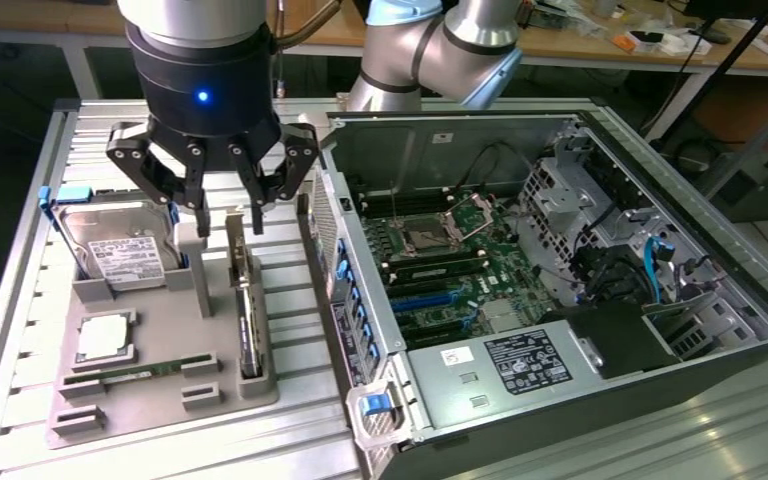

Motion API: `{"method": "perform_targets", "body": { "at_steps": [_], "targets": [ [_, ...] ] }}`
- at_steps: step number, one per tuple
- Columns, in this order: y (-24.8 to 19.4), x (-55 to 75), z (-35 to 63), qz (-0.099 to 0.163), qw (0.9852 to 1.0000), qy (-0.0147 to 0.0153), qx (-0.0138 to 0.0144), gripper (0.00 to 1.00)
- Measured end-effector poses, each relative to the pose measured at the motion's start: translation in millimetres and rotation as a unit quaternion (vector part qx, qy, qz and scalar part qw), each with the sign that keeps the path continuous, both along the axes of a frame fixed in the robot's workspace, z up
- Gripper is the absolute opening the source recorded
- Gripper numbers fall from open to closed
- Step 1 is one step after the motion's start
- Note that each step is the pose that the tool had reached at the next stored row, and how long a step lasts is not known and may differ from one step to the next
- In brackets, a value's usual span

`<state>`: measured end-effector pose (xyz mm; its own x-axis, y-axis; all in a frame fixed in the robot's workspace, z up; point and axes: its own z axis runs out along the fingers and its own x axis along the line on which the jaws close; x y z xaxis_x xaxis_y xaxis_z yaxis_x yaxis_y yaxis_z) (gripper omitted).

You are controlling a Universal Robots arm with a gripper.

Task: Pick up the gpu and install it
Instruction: 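Pick up the gpu and move the gpu toward the slot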

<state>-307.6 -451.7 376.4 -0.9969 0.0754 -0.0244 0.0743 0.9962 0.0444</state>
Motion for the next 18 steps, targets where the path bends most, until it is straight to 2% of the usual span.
{"method": "perform_targets", "body": {
  "at_steps": [18],
  "targets": [
    [-3.9,0.6,-5.1,0.0,1.0,0.0,0.0,0.48]
  ]
}}
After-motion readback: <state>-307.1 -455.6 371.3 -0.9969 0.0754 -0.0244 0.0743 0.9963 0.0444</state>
